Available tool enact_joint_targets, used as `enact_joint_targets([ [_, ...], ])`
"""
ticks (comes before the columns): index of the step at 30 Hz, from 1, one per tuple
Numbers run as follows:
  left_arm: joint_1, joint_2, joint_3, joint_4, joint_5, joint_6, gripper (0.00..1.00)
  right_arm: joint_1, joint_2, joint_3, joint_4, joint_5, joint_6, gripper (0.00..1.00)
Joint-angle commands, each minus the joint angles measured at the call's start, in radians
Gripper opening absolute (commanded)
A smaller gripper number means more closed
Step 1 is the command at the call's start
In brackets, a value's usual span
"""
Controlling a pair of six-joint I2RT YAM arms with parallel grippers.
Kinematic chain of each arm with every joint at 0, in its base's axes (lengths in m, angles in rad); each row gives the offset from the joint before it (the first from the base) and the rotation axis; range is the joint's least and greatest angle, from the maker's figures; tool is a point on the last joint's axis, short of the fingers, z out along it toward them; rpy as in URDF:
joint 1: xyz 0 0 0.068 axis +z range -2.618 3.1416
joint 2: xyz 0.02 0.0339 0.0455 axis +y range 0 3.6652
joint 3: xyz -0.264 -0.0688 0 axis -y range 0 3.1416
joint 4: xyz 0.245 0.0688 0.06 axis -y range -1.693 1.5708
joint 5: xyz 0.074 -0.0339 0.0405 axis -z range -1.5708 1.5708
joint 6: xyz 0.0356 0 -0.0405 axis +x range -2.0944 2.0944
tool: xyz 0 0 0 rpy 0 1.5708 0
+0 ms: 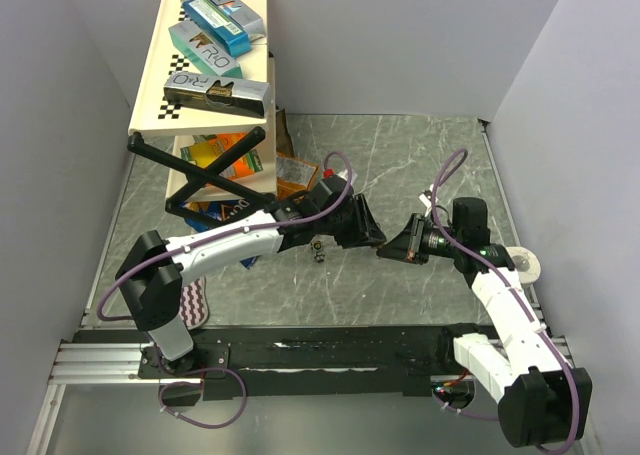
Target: Unlock with the key
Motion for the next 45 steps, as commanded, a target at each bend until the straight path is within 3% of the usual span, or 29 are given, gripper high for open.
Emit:
enact_joint_targets([
  [1,-0.054,-0.064,-0.028,0.088,0.198,-0.02,0.01,-0.014,-0.01,0.01,0.232,0.047,0.035,0.0],
  [12,-0.052,-0.16,-0.103,0.25,0.221,0.026,0.01,-0.014,-0.027,-0.026,0.41,-0.13,0.181,0.0],
  [27,-0.054,-0.259,-0.173,0.384,0.313,0.081,0.01,-0.016,-0.034,-0.02,0.582,-0.218,0.327,0.0],
  [30,-0.055,-0.256,-0.163,0.355,0.295,0.089,0.01,-0.017,-0.033,0.001,0.542,-0.222,0.29,0.0],
  [33,-0.052,-0.245,-0.137,0.242,0.243,0.084,0.01,-0.016,-0.039,0.067,0.337,-0.196,0.141,0.0],
  [36,-0.049,-0.228,-0.112,0.165,0.175,0.066,0.01,-0.016,-0.045,0.118,0.158,-0.158,0.005,0.05],
  [40,-0.012,-0.208,-0.109,0.1,0.114,0.006,0.01,-0.017,-0.072,0.119,0.064,-0.138,-0.06,0.38],
  [43,0.018,-0.202,-0.138,0.127,0.109,-0.023,0.01,-0.016,-0.108,0.107,0.007,-0.122,-0.087,0.53],
  [45,0.034,-0.196,-0.147,0.147,0.124,-0.022,0.01,-0.016,-0.134,0.104,-0.034,-0.106,-0.118,0.57],
])
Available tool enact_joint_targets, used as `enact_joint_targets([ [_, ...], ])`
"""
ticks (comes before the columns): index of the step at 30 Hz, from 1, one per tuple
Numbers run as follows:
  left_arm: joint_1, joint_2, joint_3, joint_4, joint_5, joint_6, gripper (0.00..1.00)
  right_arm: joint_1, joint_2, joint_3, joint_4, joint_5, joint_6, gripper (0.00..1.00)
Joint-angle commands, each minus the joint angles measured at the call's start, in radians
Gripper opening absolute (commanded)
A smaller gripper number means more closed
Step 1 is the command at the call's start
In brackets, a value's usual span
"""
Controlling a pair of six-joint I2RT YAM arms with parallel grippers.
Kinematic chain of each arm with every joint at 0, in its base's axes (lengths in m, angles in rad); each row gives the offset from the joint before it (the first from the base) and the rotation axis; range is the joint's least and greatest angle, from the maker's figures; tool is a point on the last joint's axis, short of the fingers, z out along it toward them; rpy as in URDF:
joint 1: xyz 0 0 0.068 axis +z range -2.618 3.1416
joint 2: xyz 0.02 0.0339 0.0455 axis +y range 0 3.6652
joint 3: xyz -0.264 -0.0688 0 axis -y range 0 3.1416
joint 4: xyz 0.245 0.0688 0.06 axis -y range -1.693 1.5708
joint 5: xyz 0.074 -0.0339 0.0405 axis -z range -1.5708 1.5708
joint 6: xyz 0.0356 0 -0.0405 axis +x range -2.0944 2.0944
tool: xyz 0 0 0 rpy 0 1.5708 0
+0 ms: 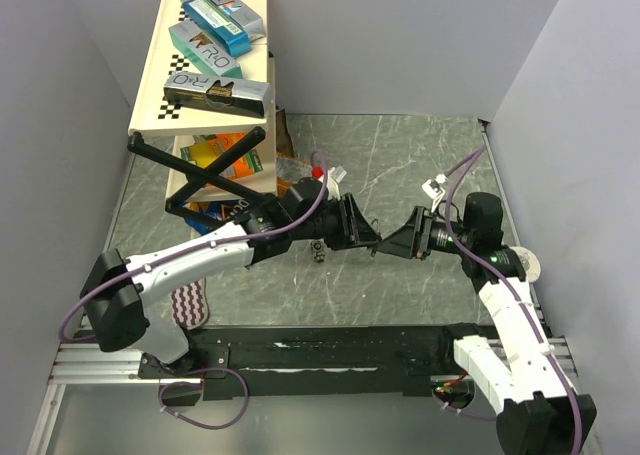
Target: Unlock with the key
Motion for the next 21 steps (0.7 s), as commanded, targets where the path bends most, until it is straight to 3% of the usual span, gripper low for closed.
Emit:
enact_joint_targets([
  [1,0.024,0.016,-0.005,0.02,0.065,-0.03,0.01,-0.006,-0.063,0.034,-0.116,0.074,-0.107,0.59],
  [5,0.035,0.022,-0.012,0.032,0.114,0.041,0.01,-0.007,-0.094,0.043,-0.123,0.088,-0.101,0.61],
  [10,0.05,-0.018,-0.076,0.096,0.274,0.162,0.01,-0.006,-0.063,0.086,-0.077,0.091,-0.11,0.63],
  [18,0.084,-0.081,-0.161,0.231,0.505,0.226,0.01,-0.006,0.007,0.119,0.214,-0.025,-0.021,0.64],
  [21,0.093,-0.087,-0.179,0.285,0.569,0.208,0.01,0.004,0.058,0.129,0.232,-0.106,-0.018,0.64],
])
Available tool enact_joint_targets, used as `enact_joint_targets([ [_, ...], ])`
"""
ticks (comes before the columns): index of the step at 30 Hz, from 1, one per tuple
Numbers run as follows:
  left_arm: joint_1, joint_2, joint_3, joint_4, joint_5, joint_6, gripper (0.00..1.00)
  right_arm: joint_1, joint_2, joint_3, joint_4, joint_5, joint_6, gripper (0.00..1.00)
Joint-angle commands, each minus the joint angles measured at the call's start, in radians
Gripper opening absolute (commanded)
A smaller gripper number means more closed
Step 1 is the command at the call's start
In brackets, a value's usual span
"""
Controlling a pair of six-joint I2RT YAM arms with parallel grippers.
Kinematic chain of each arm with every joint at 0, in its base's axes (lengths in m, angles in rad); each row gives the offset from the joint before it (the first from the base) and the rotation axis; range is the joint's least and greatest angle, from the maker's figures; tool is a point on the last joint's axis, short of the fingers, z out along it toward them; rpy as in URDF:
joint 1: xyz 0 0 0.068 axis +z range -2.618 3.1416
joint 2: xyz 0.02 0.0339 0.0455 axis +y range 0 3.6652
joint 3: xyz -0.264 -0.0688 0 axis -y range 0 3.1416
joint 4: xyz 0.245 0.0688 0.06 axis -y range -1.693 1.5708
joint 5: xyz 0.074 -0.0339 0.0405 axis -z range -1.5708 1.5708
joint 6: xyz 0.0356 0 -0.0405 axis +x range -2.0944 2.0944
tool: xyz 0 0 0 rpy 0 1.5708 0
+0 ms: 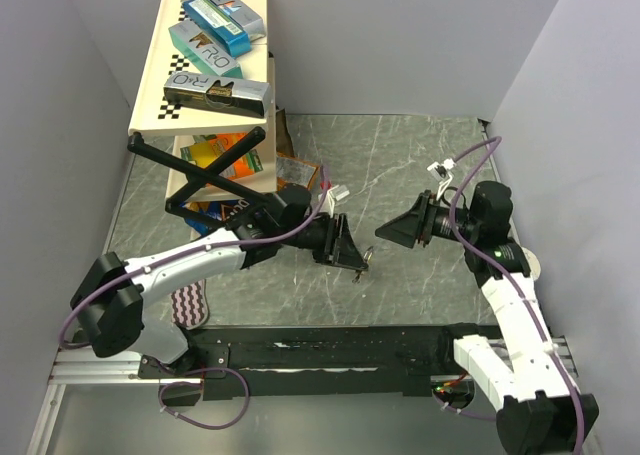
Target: Unlock with the key
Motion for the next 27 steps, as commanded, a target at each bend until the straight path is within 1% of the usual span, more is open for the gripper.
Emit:
enact_joint_targets([
  [1,0.02,-0.055,-0.004,0.178,0.18,0.018,0.01,0.008,0.07,0.06,0.125,-0.136,0.009,0.64],
  [6,0.026,-0.046,-0.007,0.224,0.244,-0.002,0.01,0.036,0.122,0.075,0.109,-0.236,-0.011,0.63],
  [9,0.039,-0.046,-0.018,0.265,0.269,-0.03,0.01,0.05,0.123,0.055,0.186,-0.28,0.045,0.63],
  [10,0.04,-0.046,-0.018,0.27,0.27,-0.039,0.01,0.057,0.126,0.044,0.215,-0.312,0.096,0.63],
  [12,0.043,-0.047,-0.022,0.296,0.277,-0.05,0.01,0.071,0.128,0.014,0.315,-0.336,0.145,0.62],
  [13,0.045,-0.044,-0.024,0.305,0.278,-0.064,0.01,0.079,0.128,0.006,0.329,-0.348,0.168,0.62],
  [18,0.056,-0.047,-0.036,0.331,0.261,-0.082,0.01,0.108,0.128,0.003,0.286,-0.374,0.13,0.61],
  [20,0.057,-0.049,-0.039,0.35,0.26,-0.09,0.01,0.114,0.126,0.004,0.229,-0.377,0.113,0.61],
  [22,0.057,-0.044,-0.033,0.336,0.255,-0.085,0.01,0.116,0.126,0.004,0.209,-0.374,0.087,0.59],
  [25,0.057,-0.046,-0.032,0.318,0.238,-0.075,0.01,0.117,0.126,0.003,0.206,-0.369,0.087,0.53],
  [27,0.059,-0.049,-0.033,0.31,0.226,-0.07,0.01,0.114,0.126,0.004,0.2,-0.369,0.086,0.47],
])
